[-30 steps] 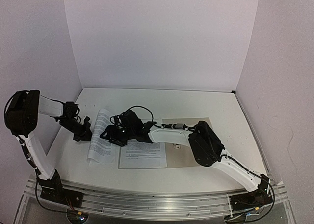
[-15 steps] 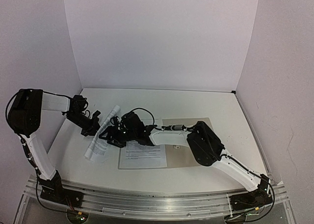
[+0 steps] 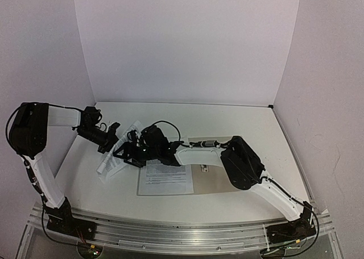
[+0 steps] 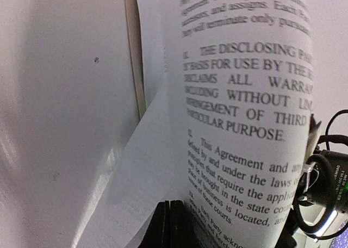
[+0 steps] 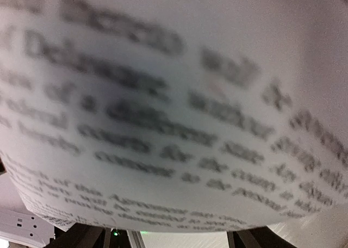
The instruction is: Put the files into the folder
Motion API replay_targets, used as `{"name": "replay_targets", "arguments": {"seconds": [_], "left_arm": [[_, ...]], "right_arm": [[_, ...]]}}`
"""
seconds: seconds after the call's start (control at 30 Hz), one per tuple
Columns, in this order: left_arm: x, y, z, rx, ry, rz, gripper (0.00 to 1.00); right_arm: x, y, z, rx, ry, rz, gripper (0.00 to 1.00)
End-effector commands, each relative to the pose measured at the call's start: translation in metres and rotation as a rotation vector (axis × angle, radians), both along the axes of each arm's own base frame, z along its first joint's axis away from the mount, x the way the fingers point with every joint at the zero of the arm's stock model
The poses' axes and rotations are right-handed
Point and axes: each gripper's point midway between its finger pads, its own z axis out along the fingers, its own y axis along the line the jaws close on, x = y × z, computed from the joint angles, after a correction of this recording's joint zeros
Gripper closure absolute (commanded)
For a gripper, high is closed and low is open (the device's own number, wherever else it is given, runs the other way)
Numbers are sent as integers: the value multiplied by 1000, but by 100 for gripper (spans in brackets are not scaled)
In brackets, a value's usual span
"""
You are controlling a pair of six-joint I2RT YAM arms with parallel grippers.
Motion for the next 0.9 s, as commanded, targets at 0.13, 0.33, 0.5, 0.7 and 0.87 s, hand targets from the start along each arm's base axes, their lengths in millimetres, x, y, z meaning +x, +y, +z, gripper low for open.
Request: {"name": "replay_targets", "arguments": {"seconds": [0.13,0.33,0.5,0.7,0.87], "left_arm": [[-8,-17,33,-148,-34,-38,100],[-8,-15,34,-130,-54,-41,100],[0,-4,21,26,-135,-44,100],[-8,-21,20,83,-222,-125,100],[-13,-29,16,108,-242,-160,100]], "right_arm": [[17,-2,101,156,-159,-29,25],[24,-9,110,166,-168,-56,26],[27,-27,96,115,-114,-100,25],[13,-42,62,54,-25,-82,25],[3,-55,68,66,-22,-75,24]]}}
